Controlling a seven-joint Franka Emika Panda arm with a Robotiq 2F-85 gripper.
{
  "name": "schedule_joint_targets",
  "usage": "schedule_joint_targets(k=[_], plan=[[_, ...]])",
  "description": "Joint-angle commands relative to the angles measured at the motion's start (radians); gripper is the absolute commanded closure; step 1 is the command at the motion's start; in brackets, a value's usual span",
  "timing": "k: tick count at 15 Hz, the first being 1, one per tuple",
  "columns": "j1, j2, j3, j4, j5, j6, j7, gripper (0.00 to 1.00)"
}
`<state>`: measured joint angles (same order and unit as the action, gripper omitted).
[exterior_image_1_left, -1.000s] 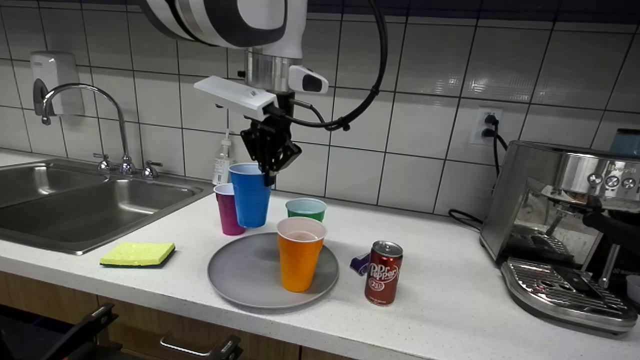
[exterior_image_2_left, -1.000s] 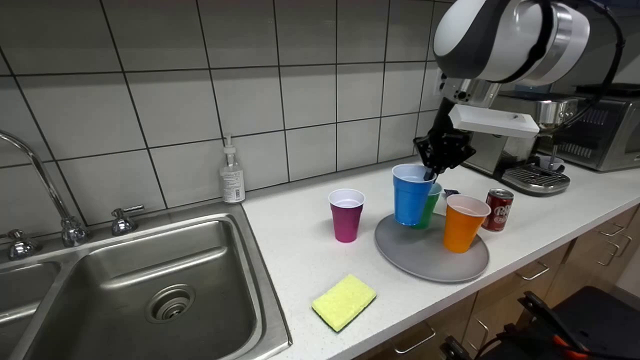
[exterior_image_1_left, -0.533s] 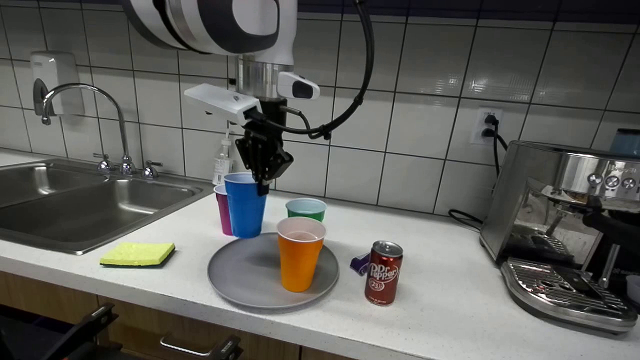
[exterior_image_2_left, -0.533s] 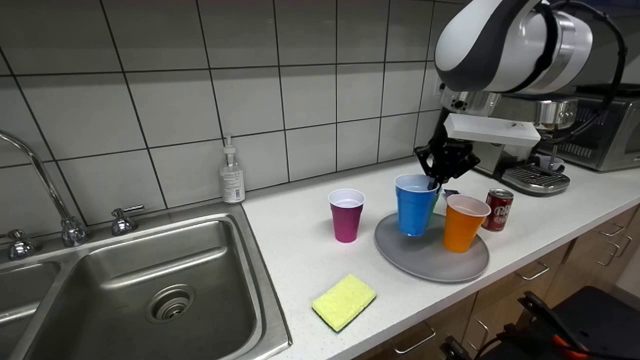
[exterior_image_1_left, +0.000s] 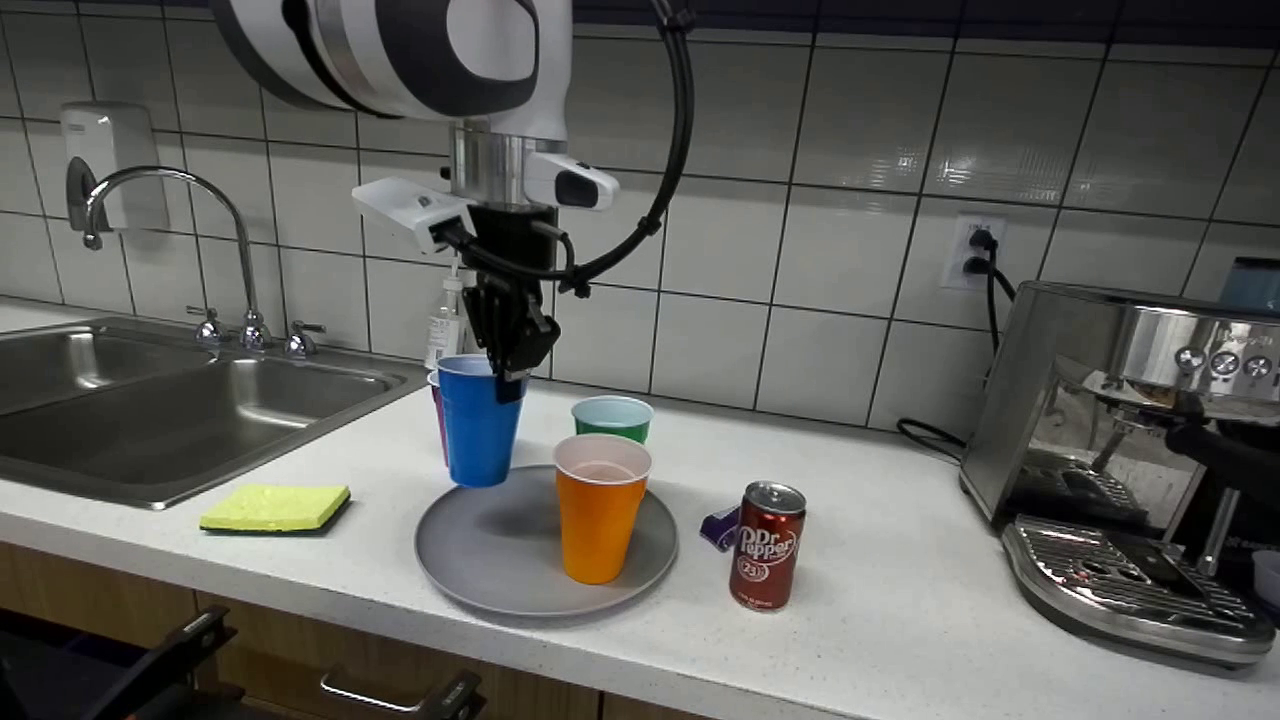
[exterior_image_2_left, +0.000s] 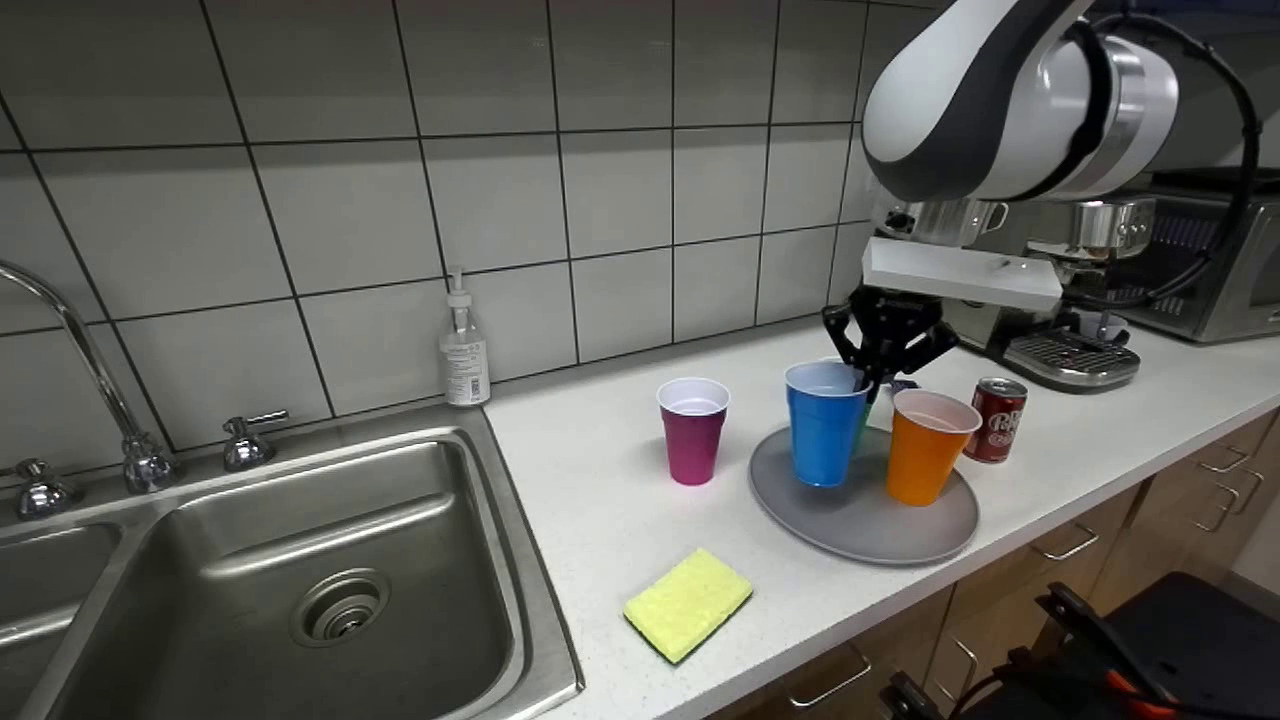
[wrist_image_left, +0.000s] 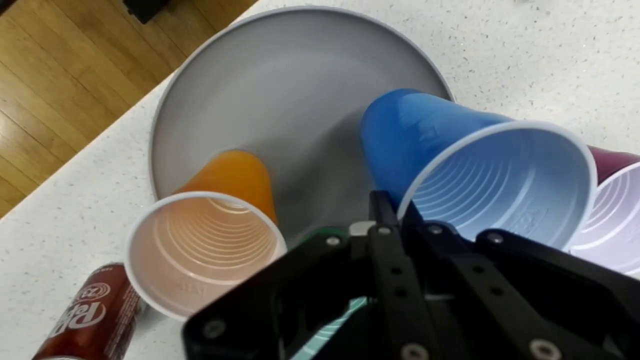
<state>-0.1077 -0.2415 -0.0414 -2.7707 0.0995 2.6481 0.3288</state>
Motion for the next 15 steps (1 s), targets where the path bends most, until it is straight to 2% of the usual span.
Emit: schedule_joint_targets(k=[1,5,15], plan=[[-0.047,0.010,0.047,-0.001,-0.082,0.021,0.139,0.99],[-0.071,0.010,0.051,-0.001,-0.147,0.026,0.222,0.99],[-0.069,0.062,0.050,-0.001,-0.152,0.048,0.306,0.99]])
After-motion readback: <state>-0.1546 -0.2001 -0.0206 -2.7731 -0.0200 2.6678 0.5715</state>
